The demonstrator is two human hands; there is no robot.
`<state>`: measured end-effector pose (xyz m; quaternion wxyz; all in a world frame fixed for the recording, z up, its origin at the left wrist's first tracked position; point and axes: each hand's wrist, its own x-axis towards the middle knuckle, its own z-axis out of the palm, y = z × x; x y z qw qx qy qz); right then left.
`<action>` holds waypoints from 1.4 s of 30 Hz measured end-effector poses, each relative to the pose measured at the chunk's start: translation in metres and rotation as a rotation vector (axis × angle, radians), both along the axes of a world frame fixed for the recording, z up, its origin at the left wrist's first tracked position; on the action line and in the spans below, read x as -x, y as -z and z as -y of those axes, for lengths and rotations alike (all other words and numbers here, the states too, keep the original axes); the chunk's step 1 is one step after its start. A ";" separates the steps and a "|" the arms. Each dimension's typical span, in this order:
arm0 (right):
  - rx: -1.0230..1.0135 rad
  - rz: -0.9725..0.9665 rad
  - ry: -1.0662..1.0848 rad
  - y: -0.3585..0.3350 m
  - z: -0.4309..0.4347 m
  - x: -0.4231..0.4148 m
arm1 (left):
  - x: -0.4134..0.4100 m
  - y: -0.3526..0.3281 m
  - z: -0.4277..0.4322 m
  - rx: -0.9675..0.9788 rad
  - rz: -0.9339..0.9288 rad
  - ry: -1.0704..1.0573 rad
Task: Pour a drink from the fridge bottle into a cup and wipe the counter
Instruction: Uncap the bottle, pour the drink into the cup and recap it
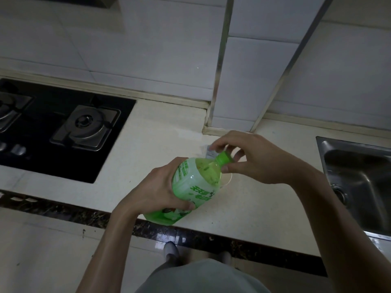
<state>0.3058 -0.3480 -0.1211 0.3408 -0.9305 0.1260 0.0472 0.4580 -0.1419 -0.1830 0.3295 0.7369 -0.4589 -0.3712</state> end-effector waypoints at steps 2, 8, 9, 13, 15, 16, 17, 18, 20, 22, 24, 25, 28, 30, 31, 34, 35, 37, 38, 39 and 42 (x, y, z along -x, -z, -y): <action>-0.037 -0.031 0.082 -0.001 -0.005 0.001 | 0.000 0.000 0.002 0.000 -0.011 0.003; 0.042 -0.065 0.197 -0.002 -0.004 0.005 | 0.003 0.001 0.006 0.003 -0.023 0.036; 0.045 -0.067 0.158 -0.003 -0.002 0.007 | 0.003 0.002 0.006 0.001 -0.021 0.040; -0.015 -0.069 0.100 0.000 0.000 0.009 | 0.002 0.003 0.008 -0.012 -0.029 0.036; -0.056 -0.067 0.176 0.003 -0.002 0.008 | 0.002 0.004 0.010 -0.016 -0.035 0.045; -0.060 -0.058 0.205 0.004 -0.003 0.008 | 0.002 0.004 0.011 -0.017 -0.034 0.049; -0.054 -0.045 0.223 0.005 -0.002 0.008 | 0.002 0.004 0.012 -0.017 -0.031 0.052; -0.042 -0.032 0.228 0.004 -0.002 0.008 | 0.002 0.004 0.013 -0.018 -0.028 0.053; -0.033 -0.025 0.203 0.003 -0.001 0.008 | 0.000 0.005 0.012 -0.024 -0.023 0.056; -0.063 -0.021 0.172 0.005 0.000 0.008 | -0.002 0.006 0.011 -0.029 -0.025 0.055; -0.087 0.007 0.162 0.008 0.001 0.009 | -0.004 0.008 0.011 -0.036 -0.028 0.048; -0.096 0.027 0.164 0.010 0.001 0.009 | -0.005 0.009 0.011 -0.042 -0.027 0.044; -0.123 0.094 0.229 0.016 0.005 0.013 | -0.008 0.012 0.012 -0.068 -0.001 0.058; -0.095 0.123 0.292 0.023 0.008 0.016 | -0.011 0.015 0.013 -0.088 0.028 0.078; -0.067 0.123 0.313 0.027 0.008 0.019 | -0.012 0.017 0.014 -0.097 0.043 0.085; -0.059 0.104 0.344 0.040 0.006 0.028 | -0.015 0.022 0.018 -0.112 0.064 0.093; -0.077 0.100 0.353 0.044 0.004 0.032 | -0.017 0.023 0.019 -0.116 0.065 0.092; -0.108 0.085 0.394 0.052 0.001 0.037 | -0.019 0.025 0.020 -0.122 0.067 0.087; -0.118 0.074 0.429 0.056 0.001 0.038 | -0.020 0.027 0.020 -0.125 0.070 0.084; -0.124 0.063 0.469 0.061 0.002 0.039 | -0.022 0.028 0.021 -0.128 0.075 0.085; -0.107 0.040 0.567 0.072 0.008 0.044 | -0.024 0.032 0.023 -0.154 0.116 0.102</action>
